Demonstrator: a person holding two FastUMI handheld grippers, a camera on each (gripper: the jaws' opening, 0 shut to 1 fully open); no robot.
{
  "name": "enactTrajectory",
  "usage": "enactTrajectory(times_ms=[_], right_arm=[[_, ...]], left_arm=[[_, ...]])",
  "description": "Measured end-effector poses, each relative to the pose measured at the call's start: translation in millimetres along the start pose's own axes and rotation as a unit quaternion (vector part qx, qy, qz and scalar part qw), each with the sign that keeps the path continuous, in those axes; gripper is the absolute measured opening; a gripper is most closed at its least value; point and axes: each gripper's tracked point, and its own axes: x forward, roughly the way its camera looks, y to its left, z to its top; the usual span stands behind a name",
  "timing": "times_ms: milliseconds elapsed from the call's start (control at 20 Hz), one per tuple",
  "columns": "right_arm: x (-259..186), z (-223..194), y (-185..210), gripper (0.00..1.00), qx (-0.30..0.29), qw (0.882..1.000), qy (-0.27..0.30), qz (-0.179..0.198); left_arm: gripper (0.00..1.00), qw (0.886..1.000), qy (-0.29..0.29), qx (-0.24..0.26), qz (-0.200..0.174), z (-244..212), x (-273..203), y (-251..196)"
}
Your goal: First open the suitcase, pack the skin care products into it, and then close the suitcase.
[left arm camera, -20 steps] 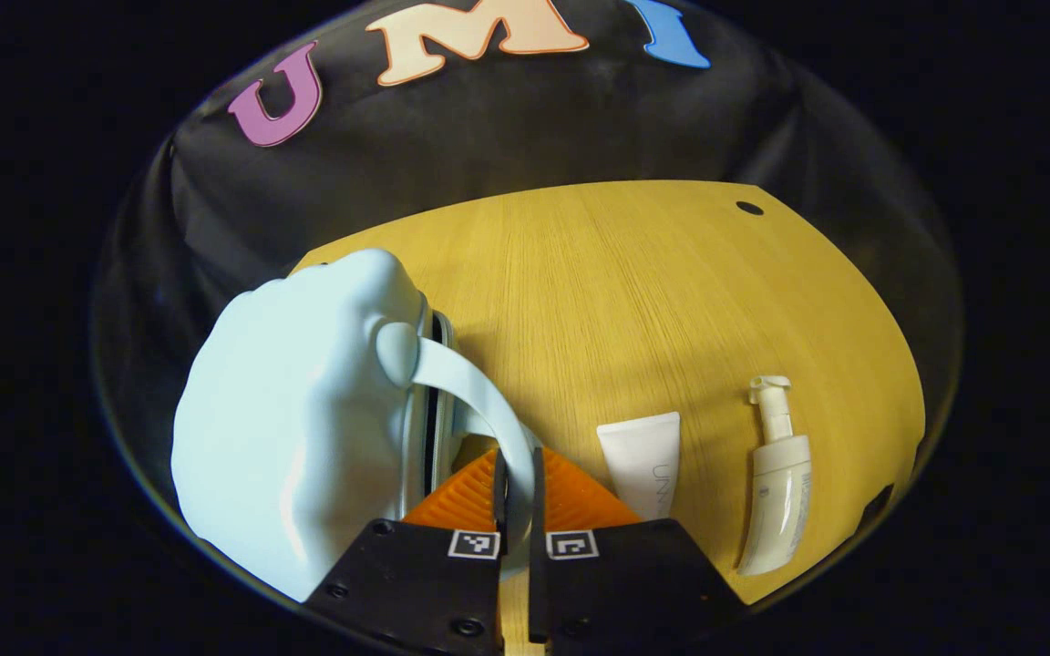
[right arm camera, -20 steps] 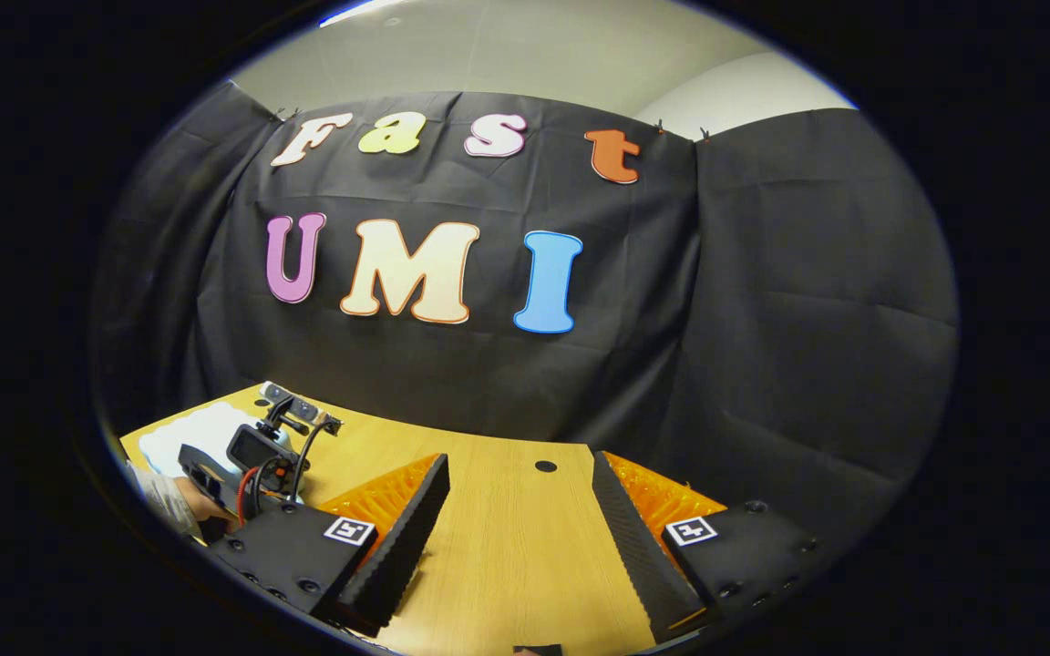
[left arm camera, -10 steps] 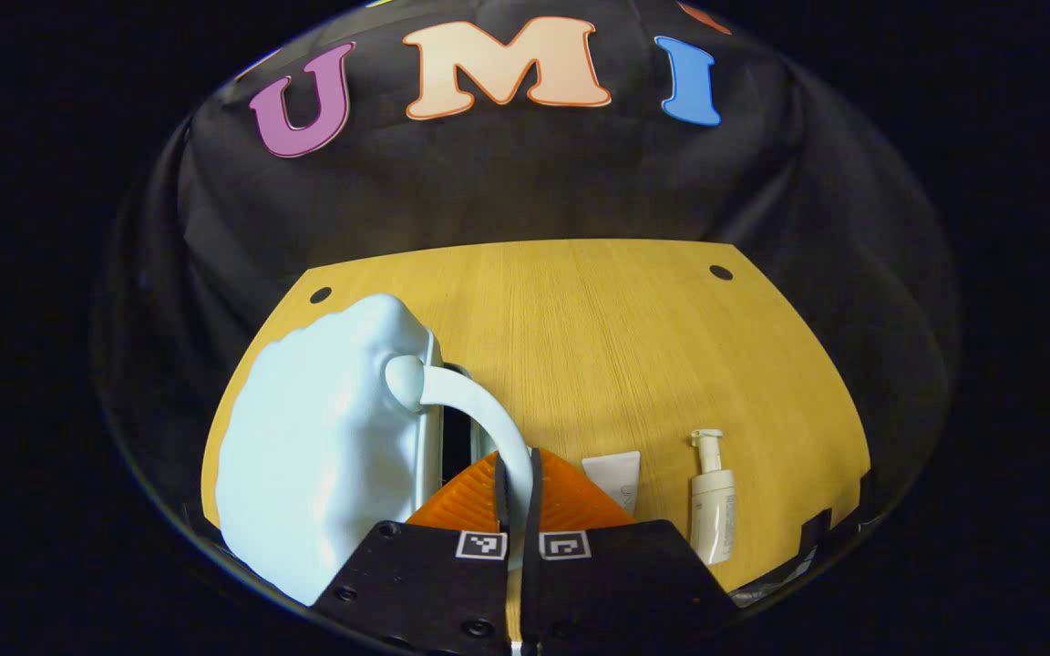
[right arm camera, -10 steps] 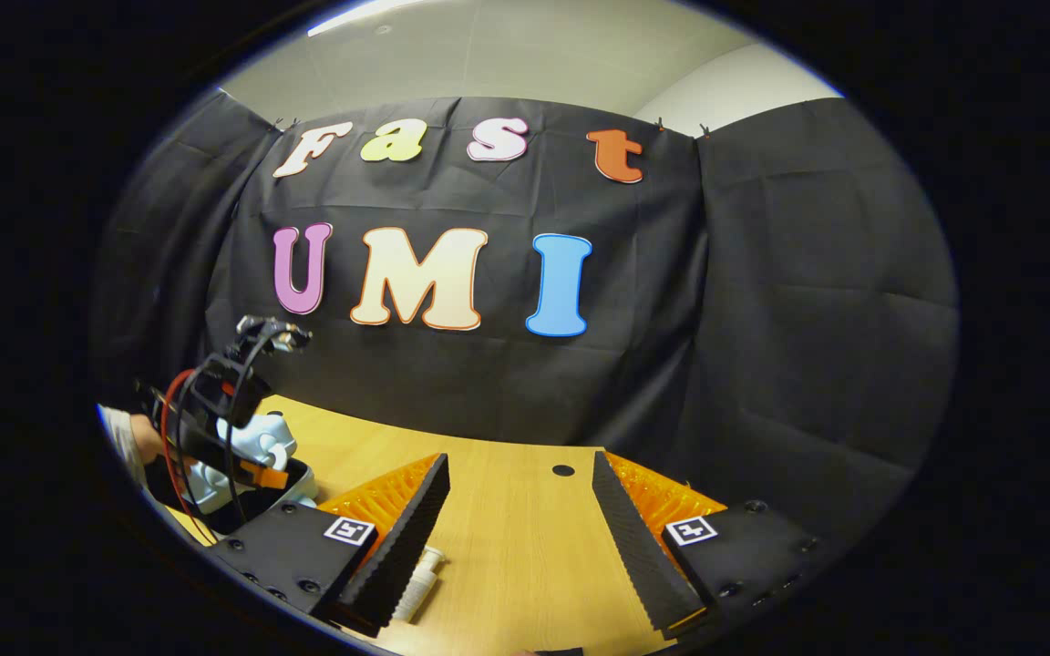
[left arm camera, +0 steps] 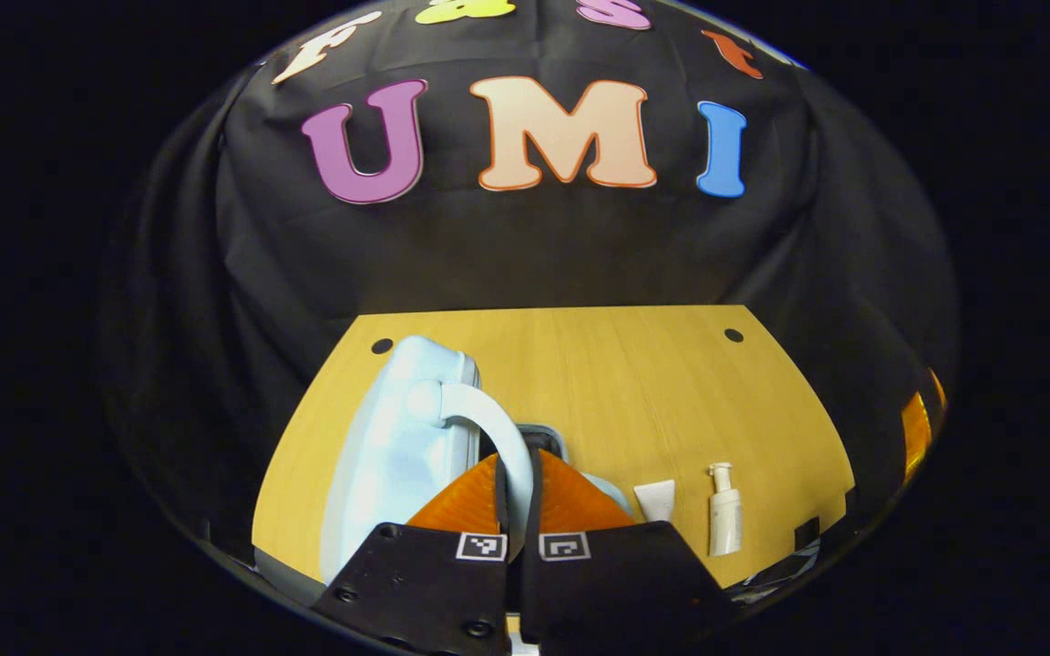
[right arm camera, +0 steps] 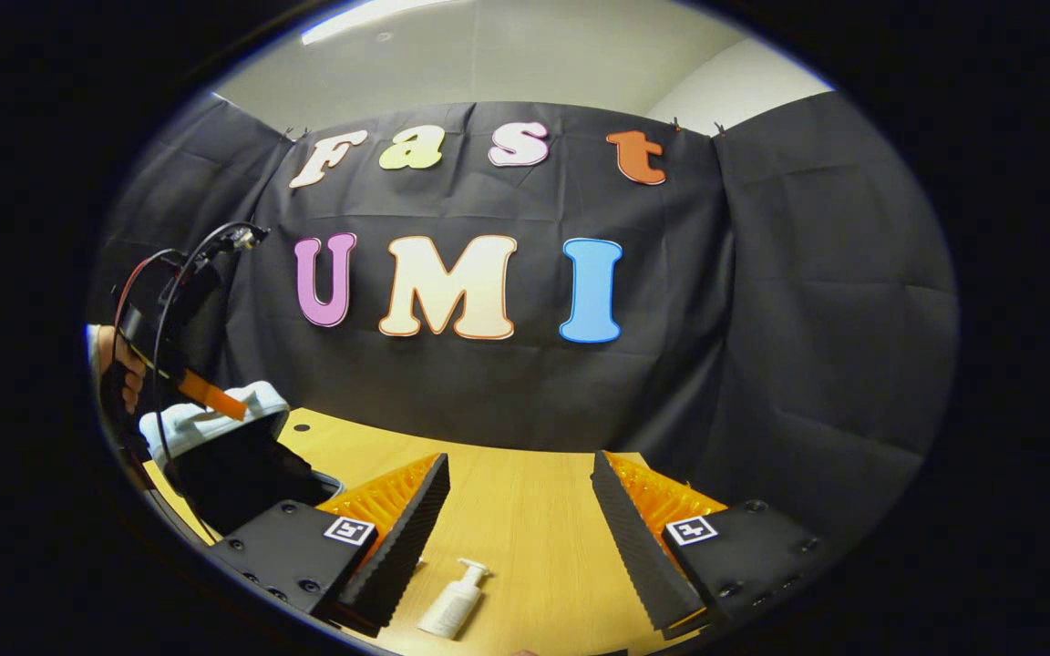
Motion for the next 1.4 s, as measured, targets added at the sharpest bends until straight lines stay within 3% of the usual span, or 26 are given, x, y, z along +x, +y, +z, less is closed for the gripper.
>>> enactTrajectory(times_ms=[300, 550, 1000, 1400], right_arm=[[4.6, -0.9, 19.3, 1.00, 0.005, 1.000, -0.001, -0.010], [13.2, 1.1, 33.1, 1.00, -0.008, 0.999, -0.005, -0.031], [25.9, 3.8, 70.1, 1.00, -0.054, 0.998, 0.000, -0.036], [23.9, -2.1, 84.6, 1.00, -0.087, 0.995, 0.024, -0.039]], left_arm=[[0.00, 0.995, -0.043, 0.024, 0.084, 33.5, -18.9, 121.7], [0.00, 0.987, -0.062, -0.001, 0.146, 43.0, -26.3, 222.8], [0.00, 0.979, 0.012, -0.047, 0.198, -31.9, 20.0, 362.7], [0.00, 0.970, 0.082, -0.089, 0.209, -125.4, 83.1, 406.4]])
